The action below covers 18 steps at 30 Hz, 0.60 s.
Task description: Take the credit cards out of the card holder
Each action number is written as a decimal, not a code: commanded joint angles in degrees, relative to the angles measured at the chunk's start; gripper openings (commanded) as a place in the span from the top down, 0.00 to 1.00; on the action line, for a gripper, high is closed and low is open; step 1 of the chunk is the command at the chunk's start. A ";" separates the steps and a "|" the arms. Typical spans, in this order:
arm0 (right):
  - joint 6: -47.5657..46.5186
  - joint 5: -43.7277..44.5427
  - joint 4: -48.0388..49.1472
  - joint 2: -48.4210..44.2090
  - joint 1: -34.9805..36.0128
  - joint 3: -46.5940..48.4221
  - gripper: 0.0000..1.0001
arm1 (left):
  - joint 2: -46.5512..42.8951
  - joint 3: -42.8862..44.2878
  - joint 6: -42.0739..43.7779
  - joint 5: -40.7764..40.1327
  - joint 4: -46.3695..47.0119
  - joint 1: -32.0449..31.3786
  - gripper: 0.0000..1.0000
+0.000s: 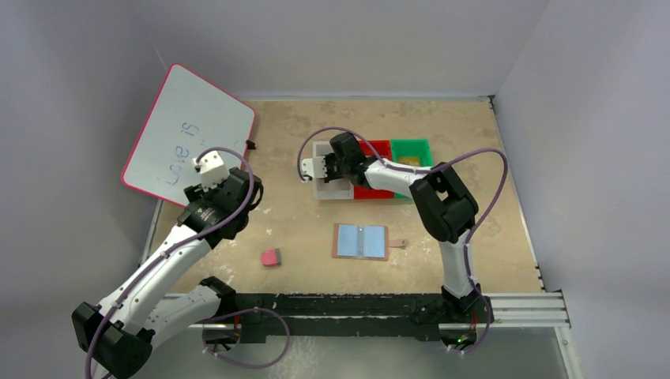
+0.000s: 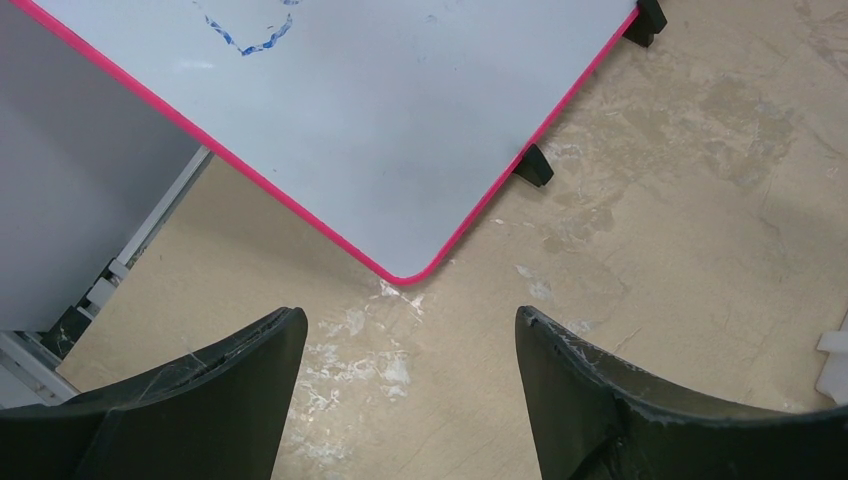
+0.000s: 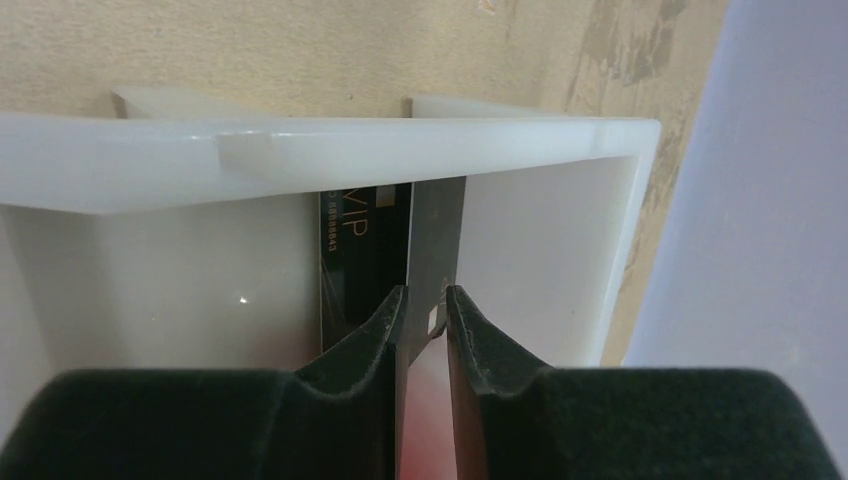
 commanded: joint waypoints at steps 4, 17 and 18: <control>-1.14 -1.23 -6.96 -3.60 -0.57 5.11 0.73 | 0.10 0.71 0.91 -0.36 1.62 0.29 0.24; 48.60 3.77 8.20 -17.14 -0.87 -0.40 0.86 | -0.07 1.03 0.78 -0.98 1.25 0.29 0.24; 54.26 2.00 4.83 -17.77 -1.07 0.05 0.88 | -0.40 1.09 0.72 -1.15 1.14 0.29 0.24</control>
